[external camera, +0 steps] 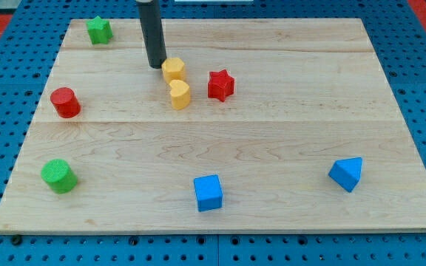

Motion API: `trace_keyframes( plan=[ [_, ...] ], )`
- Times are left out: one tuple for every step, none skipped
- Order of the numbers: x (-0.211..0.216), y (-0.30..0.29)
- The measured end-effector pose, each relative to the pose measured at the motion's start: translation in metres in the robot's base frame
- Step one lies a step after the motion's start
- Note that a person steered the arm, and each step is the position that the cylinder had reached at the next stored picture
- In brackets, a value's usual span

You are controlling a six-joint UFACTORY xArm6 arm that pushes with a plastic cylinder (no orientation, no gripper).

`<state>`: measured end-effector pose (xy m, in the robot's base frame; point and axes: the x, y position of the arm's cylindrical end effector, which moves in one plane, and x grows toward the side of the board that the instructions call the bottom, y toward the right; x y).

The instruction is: Slide the green star above the yellow hexagon

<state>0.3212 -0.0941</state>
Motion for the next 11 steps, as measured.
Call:
trace_keyframes(
  plan=[
    [-0.073, -0.014],
    [-0.129, -0.025],
    [-0.129, -0.044],
    [-0.130, -0.071],
    [-0.130, -0.132],
    [-0.126, -0.179],
    [-0.078, -0.148],
    [-0.057, -0.106],
    [-0.124, -0.139],
    [-0.130, -0.142],
    [-0.112, -0.077]
  ],
)
